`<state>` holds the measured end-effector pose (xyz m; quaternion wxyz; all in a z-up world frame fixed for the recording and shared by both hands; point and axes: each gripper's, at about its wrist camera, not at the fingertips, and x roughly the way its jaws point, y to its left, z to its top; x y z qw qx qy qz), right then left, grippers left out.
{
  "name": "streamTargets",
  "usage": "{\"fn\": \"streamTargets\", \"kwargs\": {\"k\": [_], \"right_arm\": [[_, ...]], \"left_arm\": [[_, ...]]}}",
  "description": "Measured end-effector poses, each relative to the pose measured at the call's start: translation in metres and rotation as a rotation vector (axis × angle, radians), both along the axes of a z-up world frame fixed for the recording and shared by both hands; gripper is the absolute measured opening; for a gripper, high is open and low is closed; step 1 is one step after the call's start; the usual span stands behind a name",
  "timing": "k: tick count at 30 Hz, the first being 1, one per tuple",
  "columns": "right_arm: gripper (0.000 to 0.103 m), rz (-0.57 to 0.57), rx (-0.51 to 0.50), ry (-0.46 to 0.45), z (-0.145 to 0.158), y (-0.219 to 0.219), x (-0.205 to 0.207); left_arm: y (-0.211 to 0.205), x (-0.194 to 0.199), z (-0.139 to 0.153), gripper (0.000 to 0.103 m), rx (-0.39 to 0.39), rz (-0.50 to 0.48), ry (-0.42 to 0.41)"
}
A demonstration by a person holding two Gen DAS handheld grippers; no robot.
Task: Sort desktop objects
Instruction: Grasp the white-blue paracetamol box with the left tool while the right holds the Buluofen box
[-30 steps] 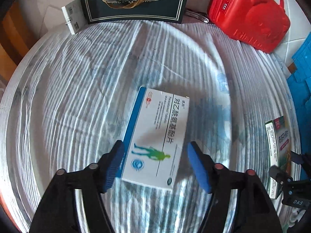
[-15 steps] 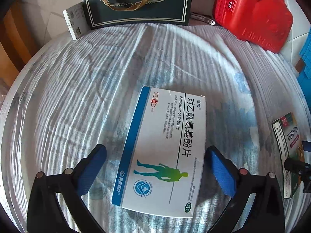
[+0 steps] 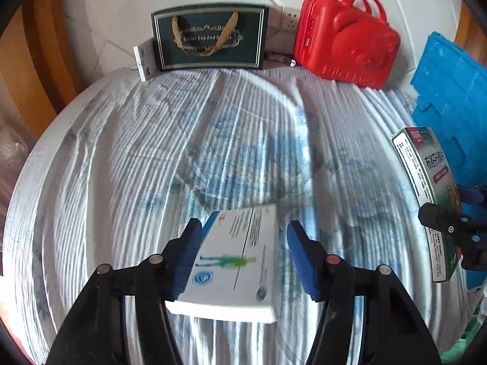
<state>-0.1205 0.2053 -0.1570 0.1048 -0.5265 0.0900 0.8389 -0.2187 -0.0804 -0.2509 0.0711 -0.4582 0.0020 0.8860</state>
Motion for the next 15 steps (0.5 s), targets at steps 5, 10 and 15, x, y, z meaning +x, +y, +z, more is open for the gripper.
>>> {"fn": "streamTargets", "kwargs": {"k": [5,10,15], "right_arm": [[0.087,0.007,0.081,0.131,0.059,-0.026,0.045],[0.087,-0.031,0.092,0.118,0.054,-0.028,0.071],[0.088,-0.081,-0.018,-0.040,-0.012,-0.014,0.076]], "left_arm": [[0.000,0.030,0.037,0.054,0.016,-0.051,0.105],[-0.014,0.036,0.019,0.089,0.015,-0.055,0.057],[-0.008,0.040,-0.017,0.089,-0.059,-0.101,-0.057]]}}
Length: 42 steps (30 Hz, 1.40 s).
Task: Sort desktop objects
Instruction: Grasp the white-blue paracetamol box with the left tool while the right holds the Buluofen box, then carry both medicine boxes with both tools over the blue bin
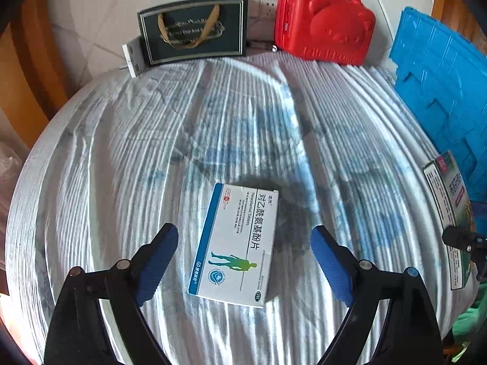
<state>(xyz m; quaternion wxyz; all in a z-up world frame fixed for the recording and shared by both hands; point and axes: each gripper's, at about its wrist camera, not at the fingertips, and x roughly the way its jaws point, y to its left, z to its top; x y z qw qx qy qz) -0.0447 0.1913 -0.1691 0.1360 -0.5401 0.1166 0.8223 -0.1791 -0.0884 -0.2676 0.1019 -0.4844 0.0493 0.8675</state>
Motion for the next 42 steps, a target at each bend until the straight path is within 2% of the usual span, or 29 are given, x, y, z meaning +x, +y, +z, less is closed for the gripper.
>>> {"fn": "streamTargets", "kwargs": {"k": [4,6,7,8,9,10,11,13,17,21,25,30,36,39,42], "right_arm": [[0.088,-0.034,-0.042,-0.076,-0.041,0.002,0.006],[0.088,-0.041,-0.039,-0.090,-0.049,-0.001,0.007],[0.088,-0.045,-0.038,-0.095,-0.052,-0.003,0.006],[0.088,-0.046,-0.038,-0.093,-0.054,-0.002,0.006],[0.088,-0.048,-0.034,-0.092,-0.055,-0.004,0.004],[0.088,-0.053,-0.029,-0.091,-0.056,-0.005,0.002],[0.088,-0.057,-0.027,-0.086,-0.056,-0.005,0.002],[0.088,-0.056,-0.016,-0.060,-0.049,-0.010,0.002],[0.087,-0.028,0.024,0.005,-0.021,-0.022,0.001],[0.087,-0.002,0.054,0.087,0.012,-0.035,0.000],[0.087,0.010,0.090,0.188,0.058,-0.046,0.007],[0.087,-0.004,0.162,0.327,0.123,-0.049,0.031],[0.087,-0.012,0.237,0.512,0.201,-0.025,0.083],[0.087,-0.024,0.274,0.601,0.235,0.002,0.127],[0.087,-0.060,0.336,0.650,0.264,0.042,0.175]], "left_arm": [[-0.004,-0.027,-0.044,0.090,-0.056,0.014,-0.138],[-0.006,-0.033,-0.062,0.097,-0.020,0.010,-0.201],[-0.003,-0.032,-0.064,0.100,-0.056,0.003,-0.170],[-0.002,-0.030,-0.065,0.101,-0.044,-0.012,-0.156],[-0.003,-0.029,-0.066,0.097,-0.037,-0.004,-0.153],[-0.004,-0.026,-0.063,0.088,-0.031,0.010,-0.141],[-0.005,-0.022,-0.058,0.074,-0.032,0.018,-0.132],[-0.008,-0.011,-0.046,0.074,-0.019,0.036,-0.112],[-0.014,0.018,-0.009,0.074,-0.004,0.042,-0.013],[-0.018,0.043,0.042,0.074,0.020,0.049,0.110],[-0.013,0.054,0.088,0.074,0.032,0.045,0.224],[0.007,0.079,0.148,0.074,0.103,0.011,0.365],[0.070,0.117,0.217,0.074,0.163,-0.053,0.516],[0.125,0.140,0.251,0.074,0.193,-0.102,0.594],[0.191,0.162,0.280,0.074,0.243,-0.160,0.633]]}}
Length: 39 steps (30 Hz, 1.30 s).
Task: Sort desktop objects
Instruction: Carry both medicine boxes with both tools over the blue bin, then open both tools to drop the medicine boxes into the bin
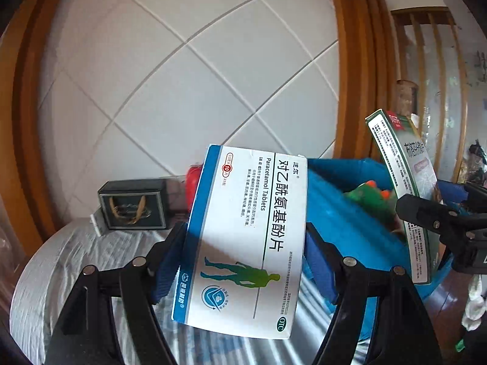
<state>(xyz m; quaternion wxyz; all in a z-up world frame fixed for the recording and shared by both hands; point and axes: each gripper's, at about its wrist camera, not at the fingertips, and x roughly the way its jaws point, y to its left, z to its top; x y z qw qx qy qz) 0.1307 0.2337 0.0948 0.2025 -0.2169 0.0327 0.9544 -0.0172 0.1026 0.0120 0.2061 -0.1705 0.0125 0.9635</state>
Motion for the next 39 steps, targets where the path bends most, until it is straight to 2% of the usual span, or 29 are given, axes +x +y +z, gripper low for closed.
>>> {"fn": "streamTargets", "kwargs": {"k": [4,7,9,12,16,20,23,25,27,30,31,33,34,35,39], "right_arm": [[0.087,-0.090,0.021,0.030,0.025,0.076,0.066],[0.087,-0.178,0.048,0.018,0.028,0.137,0.108],[0.087,-0.219,0.040,-0.002,0.023,0.175,0.130],[0.087,-0.244,-0.003,-0.037,0.009,0.216,0.148],[0.087,-0.237,-0.073,-0.073,-0.017,0.255,0.154],[0.087,-0.264,-0.133,-0.110,-0.044,0.281,0.160],[0.087,-0.256,-0.193,-0.153,-0.063,0.299,0.156],[0.087,-0.255,-0.193,-0.165,-0.069,0.302,0.155],[0.087,-0.269,-0.189,-0.158,-0.065,0.304,0.157],[0.088,-0.272,-0.189,-0.146,-0.063,0.306,0.160],[0.090,-0.267,-0.187,-0.143,-0.063,0.305,0.161],[0.098,-0.270,-0.176,-0.138,-0.063,0.310,0.164],[0.102,-0.270,-0.174,-0.136,-0.062,0.313,0.164],[0.103,-0.267,-0.176,-0.129,-0.061,0.314,0.166],[0.103,-0.266,-0.176,-0.104,-0.055,0.314,0.175]], "left_arm": [[0.104,0.031,0.027,0.074,0.016,-0.097,0.042],[0.174,0.052,0.032,0.074,0.021,-0.153,0.041],[0.213,0.061,0.029,0.074,0.011,-0.183,0.020],[0.262,0.065,0.017,0.074,-0.052,-0.204,-0.025],[0.306,0.040,0.000,0.074,-0.102,-0.196,-0.098],[0.332,0.024,-0.015,0.074,-0.141,-0.181,-0.158],[0.345,0.019,-0.018,0.074,-0.185,-0.160,-0.154],[0.350,0.020,-0.017,0.075,-0.186,-0.173,-0.151],[0.354,0.026,-0.016,0.076,-0.189,-0.173,-0.143],[0.354,0.032,-0.011,0.083,-0.179,-0.170,-0.109],[0.352,0.035,-0.007,0.083,-0.170,-0.168,-0.094],[0.350,0.040,-0.001,0.094,-0.157,-0.171,-0.072],[0.348,0.042,0.001,0.096,-0.152,-0.169,-0.063],[0.345,0.043,0.003,0.098,-0.144,-0.163,-0.057],[0.334,0.049,0.008,0.099,-0.117,-0.155,-0.053]]}}
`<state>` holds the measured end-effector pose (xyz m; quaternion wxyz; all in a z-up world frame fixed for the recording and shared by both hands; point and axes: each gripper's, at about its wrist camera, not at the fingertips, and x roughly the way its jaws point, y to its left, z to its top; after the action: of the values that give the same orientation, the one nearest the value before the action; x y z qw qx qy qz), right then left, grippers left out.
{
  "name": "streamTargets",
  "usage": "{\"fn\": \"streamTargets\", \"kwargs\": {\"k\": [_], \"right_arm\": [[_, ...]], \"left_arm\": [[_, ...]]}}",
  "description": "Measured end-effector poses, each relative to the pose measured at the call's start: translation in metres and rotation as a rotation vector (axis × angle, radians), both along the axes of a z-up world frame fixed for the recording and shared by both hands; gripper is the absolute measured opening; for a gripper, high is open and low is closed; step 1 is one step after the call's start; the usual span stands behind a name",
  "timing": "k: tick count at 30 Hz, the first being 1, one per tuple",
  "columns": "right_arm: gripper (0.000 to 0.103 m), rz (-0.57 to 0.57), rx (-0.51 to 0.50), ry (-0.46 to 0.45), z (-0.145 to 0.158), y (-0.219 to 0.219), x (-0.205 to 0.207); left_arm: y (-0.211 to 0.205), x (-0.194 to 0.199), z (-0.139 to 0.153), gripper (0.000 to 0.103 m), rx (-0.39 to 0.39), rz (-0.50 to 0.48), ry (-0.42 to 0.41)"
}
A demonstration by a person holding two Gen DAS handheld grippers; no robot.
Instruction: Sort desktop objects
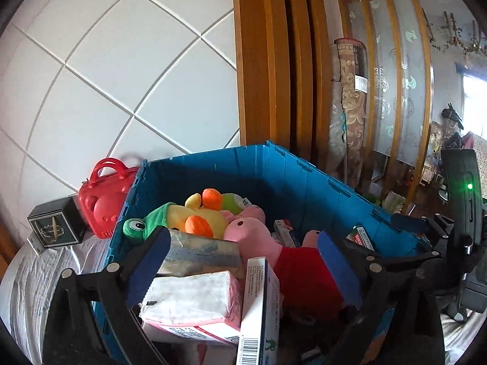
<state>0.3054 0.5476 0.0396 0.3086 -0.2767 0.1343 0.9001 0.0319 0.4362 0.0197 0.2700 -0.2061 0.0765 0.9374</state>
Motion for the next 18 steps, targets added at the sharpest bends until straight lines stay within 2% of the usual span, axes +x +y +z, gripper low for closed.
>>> {"fn": "streamTargets", "kwargs": {"k": [9,12,18], "right_arm": [[0.103,-0.023,0.042,0.074,0.019,-0.029,0.041],[0.103,-0.031,0.061,0.090,0.024,-0.044,0.054],[0.103,-0.056,0.115,0.062,0.022,-0.075,0.071]], "left_arm": [[-0.033,0.036,0.008,0.101,0.063,0.007,0.028],[-0.040,0.047,0.008,0.102,0.063,0.001,-0.005],[-0.055,0.064,0.005,0.102,0.069,0.055,-0.011]]}}
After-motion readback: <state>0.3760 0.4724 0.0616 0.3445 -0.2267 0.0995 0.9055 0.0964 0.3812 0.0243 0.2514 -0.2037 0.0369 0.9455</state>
